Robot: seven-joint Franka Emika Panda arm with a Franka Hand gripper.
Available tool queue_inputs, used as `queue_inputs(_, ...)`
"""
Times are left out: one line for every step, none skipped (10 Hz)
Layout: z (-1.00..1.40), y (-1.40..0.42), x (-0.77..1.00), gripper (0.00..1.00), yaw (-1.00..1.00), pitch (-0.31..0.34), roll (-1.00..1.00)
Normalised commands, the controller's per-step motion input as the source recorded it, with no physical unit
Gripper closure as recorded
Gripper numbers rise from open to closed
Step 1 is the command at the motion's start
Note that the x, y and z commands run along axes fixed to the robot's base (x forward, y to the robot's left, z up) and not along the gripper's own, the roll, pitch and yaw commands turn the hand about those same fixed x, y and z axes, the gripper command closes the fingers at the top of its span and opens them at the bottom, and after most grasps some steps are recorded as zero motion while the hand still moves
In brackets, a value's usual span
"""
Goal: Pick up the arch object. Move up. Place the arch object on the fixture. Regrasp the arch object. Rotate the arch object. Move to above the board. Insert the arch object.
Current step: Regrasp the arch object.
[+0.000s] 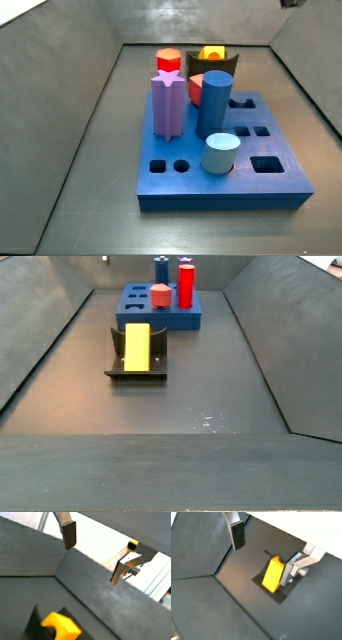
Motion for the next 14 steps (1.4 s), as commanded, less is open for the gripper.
queue_inputs(-0.02, -0.04, 0.1, 0.0, 0.13, 0.165, 0.71)
queue_inputs(-0.02, -0.05, 0.11, 0.0, 0.14, 0.159, 0.58)
queue_inputs(-0.02, -0.04, 0.11, 0.0, 0.17, 0.141, 0.35)
queue_inputs(-0.01, -0.03, 0.09, 0.0, 0.18, 0.117, 0.25)
queue_inputs(-1.0, 0.07, 0.04, 0.0, 0.22, 0.132, 0.12)
queue_inputs(-1.0, 0.07, 0.04, 0.0, 0.23, 0.106, 0.11)
queue_inputs(-1.0, 0.06, 0.06, 0.0, 0.22, 0.043, 0.11)
queue_inputs(-1.0, 0.06, 0.06, 0.0, 0.21, 0.014, 0.11)
queue_inputs(-1.0, 0.05, 0.07, 0.0, 0.18, -0.033, 0.1)
queue_inputs(-1.0, 0.05, 0.08, 0.0, 0.17, -0.054, 0.1)
queue_inputs(-1.0, 0.04, 0.09, 0.0, 0.13, -0.085, 0.09)
queue_inputs(-1.0, 0.04, 0.1, 0.0, 0.09, -0.105, 0.08)
queue_inputs(-1.0, 0.03, 0.11, 0.0, 0.05, -0.116, 0.07)
queue_inputs(-1.0, 0.03, 0.11, 0.0, 0.04, -0.115, 0.07)
